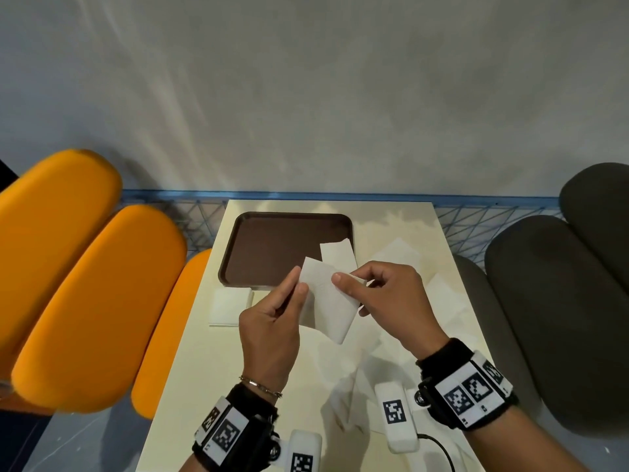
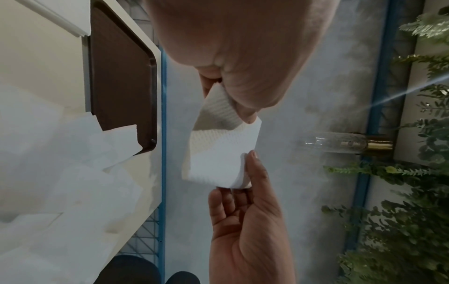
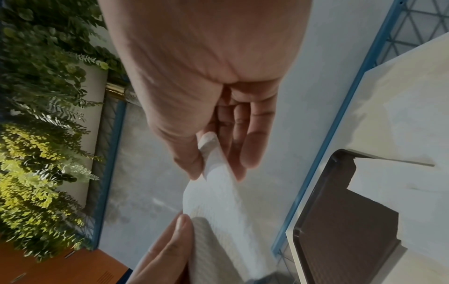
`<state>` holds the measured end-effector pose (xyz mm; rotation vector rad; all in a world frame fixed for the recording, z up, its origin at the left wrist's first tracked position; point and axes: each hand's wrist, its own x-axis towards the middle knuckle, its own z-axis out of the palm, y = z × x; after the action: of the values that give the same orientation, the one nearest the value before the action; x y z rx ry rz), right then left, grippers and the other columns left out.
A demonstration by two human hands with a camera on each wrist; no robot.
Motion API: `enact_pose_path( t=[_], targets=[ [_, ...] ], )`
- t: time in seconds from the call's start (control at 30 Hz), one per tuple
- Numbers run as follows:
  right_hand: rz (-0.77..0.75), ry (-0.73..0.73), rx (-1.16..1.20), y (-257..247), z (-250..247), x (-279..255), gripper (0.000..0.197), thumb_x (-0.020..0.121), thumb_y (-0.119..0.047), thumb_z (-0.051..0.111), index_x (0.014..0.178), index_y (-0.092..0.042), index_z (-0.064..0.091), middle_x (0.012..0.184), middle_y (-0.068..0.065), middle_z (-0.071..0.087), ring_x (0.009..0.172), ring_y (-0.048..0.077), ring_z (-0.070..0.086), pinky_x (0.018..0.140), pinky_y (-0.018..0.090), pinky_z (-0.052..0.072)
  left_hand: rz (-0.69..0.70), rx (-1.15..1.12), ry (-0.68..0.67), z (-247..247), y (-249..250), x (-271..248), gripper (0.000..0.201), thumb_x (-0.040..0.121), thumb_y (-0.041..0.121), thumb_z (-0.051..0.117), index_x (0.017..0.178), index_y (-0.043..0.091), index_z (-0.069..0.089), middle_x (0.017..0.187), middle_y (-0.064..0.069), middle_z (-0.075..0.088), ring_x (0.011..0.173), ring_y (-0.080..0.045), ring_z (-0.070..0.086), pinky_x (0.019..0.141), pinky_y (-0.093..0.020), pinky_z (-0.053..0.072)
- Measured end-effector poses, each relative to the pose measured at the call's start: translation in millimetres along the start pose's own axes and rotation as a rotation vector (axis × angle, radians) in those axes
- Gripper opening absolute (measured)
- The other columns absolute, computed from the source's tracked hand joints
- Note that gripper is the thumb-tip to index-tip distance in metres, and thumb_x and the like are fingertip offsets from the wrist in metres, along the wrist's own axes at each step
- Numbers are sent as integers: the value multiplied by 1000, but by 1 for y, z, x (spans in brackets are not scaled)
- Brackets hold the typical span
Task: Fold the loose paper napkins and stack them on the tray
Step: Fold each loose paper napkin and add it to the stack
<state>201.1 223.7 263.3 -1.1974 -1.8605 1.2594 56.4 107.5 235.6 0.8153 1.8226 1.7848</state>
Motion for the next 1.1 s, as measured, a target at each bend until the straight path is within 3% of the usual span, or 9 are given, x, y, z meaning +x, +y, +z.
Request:
enact_pose_path(
  t=[0.13,0.27,0.5,0.67,0.87,1.1],
  targets=[
    [12,24,20,2,1,1,28,84,-48,86,77,-22,79,79,-9,76,63,21,71,67,50,64,-45,-61,-18,2,-2,5,32,95,24,71,122,40,69,100,46,67,103,18,63,79,-4,52],
    [5,45,49,3,7,0,24,82,-46,89,82,-25,78,83,-8,77,68,22,71,65,50,65,-101,-127,-19,-1,-3,11,29,92,27,73,116,43,73,110,33,73,107,10,66,88,-14,57],
    [-19,0,205,-3,20,1,31,87,-32,87,115,-38,76,98,-5,79,92,16,76,88,48,64,-114,-159,-92,-13,-2,19,32,95,20,71,121,39,73,116,26,75,109,4,69,89,-18,59],
    [-30,15,213,-8,31,1,15,88,-31,86,102,-34,84,105,-12,80,96,16,76,90,51,63,-133,-199,-160,-26,0,26,37,95,22,71,131,30,70,115,23,76,106,0,71,85,-20,60],
    [-42,23,167,-14,41,4,9,88,-34,86,97,-34,85,99,-15,81,91,12,75,84,42,63,-177,-151,-207,-40,-2,41,17,97,27,68,110,32,79,105,14,79,97,-6,73,82,-24,61],
    [-22,78,234,-21,54,2,8,87,-32,87,94,-31,86,97,-13,81,90,13,75,80,35,64,-187,-186,-293,-46,-3,43,20,103,24,60,108,35,76,105,18,79,96,4,71,81,-16,57]
  ],
)
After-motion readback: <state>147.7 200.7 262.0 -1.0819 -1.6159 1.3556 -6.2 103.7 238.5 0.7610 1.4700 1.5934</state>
